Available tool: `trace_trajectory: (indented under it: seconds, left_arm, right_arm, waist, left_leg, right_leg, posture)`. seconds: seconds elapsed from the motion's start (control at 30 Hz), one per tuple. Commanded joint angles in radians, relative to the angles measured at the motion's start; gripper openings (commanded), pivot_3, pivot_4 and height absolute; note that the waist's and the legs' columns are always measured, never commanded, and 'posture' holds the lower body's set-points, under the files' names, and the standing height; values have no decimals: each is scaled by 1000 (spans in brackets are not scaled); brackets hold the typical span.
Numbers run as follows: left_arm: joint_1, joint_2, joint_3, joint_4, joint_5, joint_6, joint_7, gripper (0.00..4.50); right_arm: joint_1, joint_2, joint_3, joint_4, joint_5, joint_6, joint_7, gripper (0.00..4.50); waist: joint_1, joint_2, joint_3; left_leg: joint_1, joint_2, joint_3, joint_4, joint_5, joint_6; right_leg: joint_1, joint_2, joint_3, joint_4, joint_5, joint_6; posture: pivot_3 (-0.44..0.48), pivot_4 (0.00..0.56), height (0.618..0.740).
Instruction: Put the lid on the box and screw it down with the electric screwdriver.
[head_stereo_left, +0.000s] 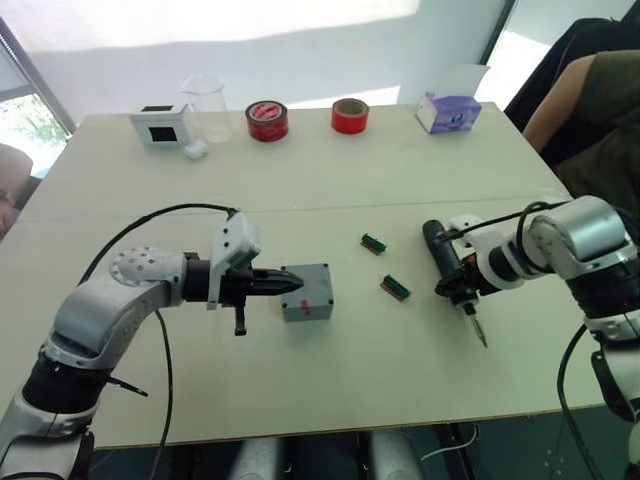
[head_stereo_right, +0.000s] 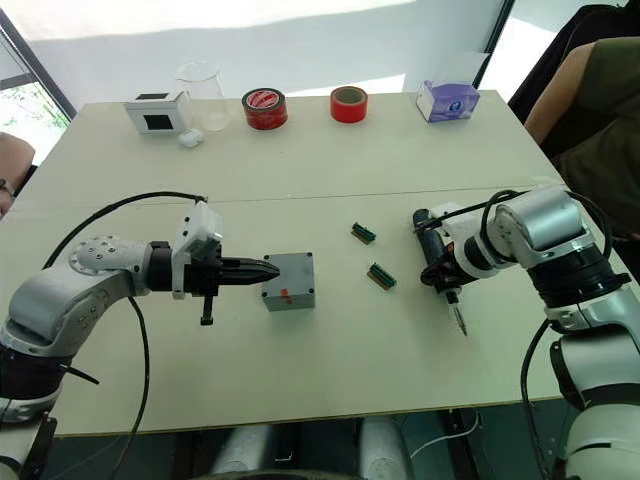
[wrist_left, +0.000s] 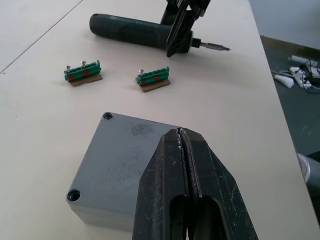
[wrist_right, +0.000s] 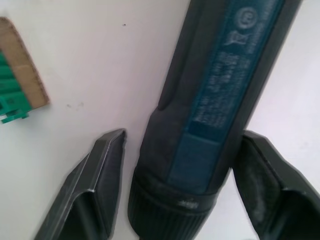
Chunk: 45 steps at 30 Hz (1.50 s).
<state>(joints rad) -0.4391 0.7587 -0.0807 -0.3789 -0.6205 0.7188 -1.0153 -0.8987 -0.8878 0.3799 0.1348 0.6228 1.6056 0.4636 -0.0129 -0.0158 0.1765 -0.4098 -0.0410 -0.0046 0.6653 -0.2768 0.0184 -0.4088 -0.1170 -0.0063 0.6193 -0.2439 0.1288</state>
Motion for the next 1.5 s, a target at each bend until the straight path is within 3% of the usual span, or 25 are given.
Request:
trace_trajectory:
  seconds: [0.03,0.3,0.4,0.5,0.63,0.7,0.77,0.83,1.03,1.33,1.5]
  left_arm:
    - [-10,-20,-1,-16,5,-16,13,0]
    - [-36,-22,-13,54,33,-44,-15,0]
    - [-57,-27,-12,129,71,-73,-16,0]
    - [-34,-9,-6,164,105,-114,-31,0]
    - [-48,-4,71,127,27,-26,-7,0]
    - [-42,11,75,115,27,-12,-10,0]
    - [-26,42,93,131,28,-19,-36,0]
    - [-17,48,104,92,6,21,-13,0]
    - [-6,54,119,59,0,42,11,0]
    - [-24,50,53,60,37,20,11,0]
    - [-57,-6,-32,93,103,-17,23,0]
  right_arm:
    - [16,27,40,32,0,9,-3,1837]
    - [-25,-36,-49,31,-11,9,-6,1837]
    - [-3,-119,-109,-164,-123,-246,-5,1837]
    - [20,29,-381,-276,-36,-289,-57,1837]
    - [110,214,-684,-456,32,-483,-125,1837]
    - [112,327,-796,-486,70,-560,-179,1837]
    - [103,427,-831,-515,90,-599,-250,1837]
    - [118,512,-889,-551,216,-604,-263,1837]
    - [153,656,-800,-628,367,-627,-274,1837]
    - [261,721,-534,-668,203,-818,-230,1837]
    - [407,741,-368,-654,22,-1009,-170,1837]
  waist:
    - [-1,-2,-1]
    - [3,-3,-2]
    - [9,2,2]
    - [-4,7,4]
    - [-3,7,4]
    - [0,7,4]
    - [5,7,4]
    - [6,7,4]
    - [-7,7,5]
    - [-1,8,5]
    - [-1,7,4]
  left_leg:
    - [0,0,0,0,0,0]
    - [0,0,0,0,0,0]
    - [-1,-1,0,1,0,0]
    - [-4,-2,1,1,0,0]
    - [-13,2,2,0,2,-3]
    - [-17,3,0,1,6,-10]
    - [-17,2,0,1,6,-10]
    - [-16,0,0,2,5,-8]
    - [-16,1,0,2,6,-9]
    - [-16,0,0,2,6,-9]
    - [-16,0,0,2,6,-9]
  right_leg:
    - [0,0,0,0,0,0]
    - [1,0,0,0,0,0]
    - [-1,-1,0,0,0,0]
    - [-4,-2,0,1,1,1]
    - [-18,3,2,9,1,1]
    - [-21,4,1,11,0,0]
    - [-20,3,1,12,1,0]
    - [-19,1,1,11,1,0]
    - [-20,2,1,13,1,0]
    - [-20,2,1,13,1,0]
    - [-19,3,1,13,1,0]
  posture:
    - [0,150,740]
    - [0,150,740]
    - [0,150,740]
    - [0,150,740]
    - [0,150,740]
    - [0,150,740]
    - [0,150,740]
    - [0,150,740]
    - [0,150,740]
    - [0,150,740]
    - [0,150,740]
